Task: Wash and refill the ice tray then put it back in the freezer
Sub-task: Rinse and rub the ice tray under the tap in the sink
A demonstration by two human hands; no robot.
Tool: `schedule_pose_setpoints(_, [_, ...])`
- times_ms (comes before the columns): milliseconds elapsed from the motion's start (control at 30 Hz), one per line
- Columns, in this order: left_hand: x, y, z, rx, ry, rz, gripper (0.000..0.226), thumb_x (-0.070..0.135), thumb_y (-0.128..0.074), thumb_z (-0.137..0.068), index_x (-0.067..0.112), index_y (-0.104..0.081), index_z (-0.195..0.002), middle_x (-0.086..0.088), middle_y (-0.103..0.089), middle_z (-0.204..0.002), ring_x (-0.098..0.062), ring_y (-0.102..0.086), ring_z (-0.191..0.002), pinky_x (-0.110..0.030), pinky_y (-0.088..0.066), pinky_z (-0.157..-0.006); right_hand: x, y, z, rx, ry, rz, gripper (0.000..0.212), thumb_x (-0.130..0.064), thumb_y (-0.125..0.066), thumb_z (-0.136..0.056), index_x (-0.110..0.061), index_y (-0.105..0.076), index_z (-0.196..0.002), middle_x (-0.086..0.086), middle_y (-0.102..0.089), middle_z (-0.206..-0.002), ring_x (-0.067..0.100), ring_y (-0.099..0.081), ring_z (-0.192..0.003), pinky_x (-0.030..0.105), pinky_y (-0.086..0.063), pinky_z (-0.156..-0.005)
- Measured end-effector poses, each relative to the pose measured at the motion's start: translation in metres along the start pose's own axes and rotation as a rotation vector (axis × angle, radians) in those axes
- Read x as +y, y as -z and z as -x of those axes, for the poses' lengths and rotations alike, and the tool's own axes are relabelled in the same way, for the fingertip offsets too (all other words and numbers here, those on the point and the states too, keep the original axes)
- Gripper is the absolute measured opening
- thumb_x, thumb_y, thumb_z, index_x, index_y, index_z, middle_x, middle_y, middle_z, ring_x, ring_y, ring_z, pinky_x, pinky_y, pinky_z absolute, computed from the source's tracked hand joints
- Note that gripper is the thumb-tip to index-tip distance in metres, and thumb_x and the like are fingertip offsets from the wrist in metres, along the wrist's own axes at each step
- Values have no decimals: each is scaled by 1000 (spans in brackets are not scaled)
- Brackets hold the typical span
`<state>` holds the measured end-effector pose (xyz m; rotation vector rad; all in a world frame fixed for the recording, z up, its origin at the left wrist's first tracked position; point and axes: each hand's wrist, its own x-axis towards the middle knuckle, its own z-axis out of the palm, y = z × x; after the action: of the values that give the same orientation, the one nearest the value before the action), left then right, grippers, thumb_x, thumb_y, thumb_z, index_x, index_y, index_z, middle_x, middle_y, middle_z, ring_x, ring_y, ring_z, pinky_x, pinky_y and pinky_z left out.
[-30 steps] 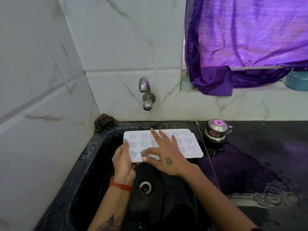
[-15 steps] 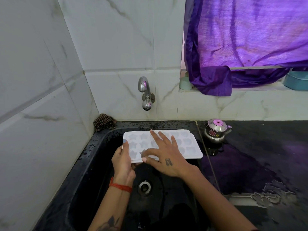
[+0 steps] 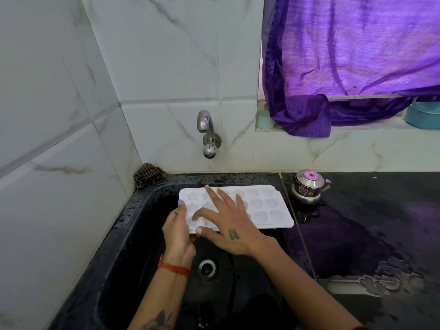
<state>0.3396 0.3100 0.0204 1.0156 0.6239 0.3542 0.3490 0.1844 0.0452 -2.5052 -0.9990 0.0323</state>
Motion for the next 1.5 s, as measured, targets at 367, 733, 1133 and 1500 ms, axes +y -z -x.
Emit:
schedule_pose_setpoints(367, [-2,3,-3,-6,27,-16,23,27,-55,-95,6,-64,-99,-15,-69,-95,-28,-66,-83,-44,-52,-82,-6,-8,-7,-74,-16,69,37,-57,-33,-95,-50,-49,-127,1,9,-161,27,13,-147,62,14,-111])
schedule_pose_setpoints(733, [-3,3,1,-21,25,14,19,26,-54,-95,8,-62,-92,-9,-67,-87,-20,-63,-72,-34,-53,-64,-4,-14,-8,-51,-15,87,28,-47,-37,-96,-34,-47,-119,1,8,-161,28,10,-147,61,10,-112])
schedule_pose_setpoints(1133, [-1,5,-5,26,52,24,19,29,-54,-95,13,-62,-86,-10,-67,-87,-21,-63,-69,-25,-54,-46,21,2,5,-45,-12,-15,49,-52,-30,-97,-39,-33,-144,0,-11,-160,17,-2,-148,43,10,-118])
schedule_pose_setpoints(1500, [1,5,-3,33,62,-18,16,27,-52,-96,17,-57,-85,-6,-66,-84,-22,-63,-71,-31,-53,-53,66,10,9,-95,-529,109,75,-59,-15,-96,-15,8,-151,16,21,-156,30,24,-143,42,16,-117])
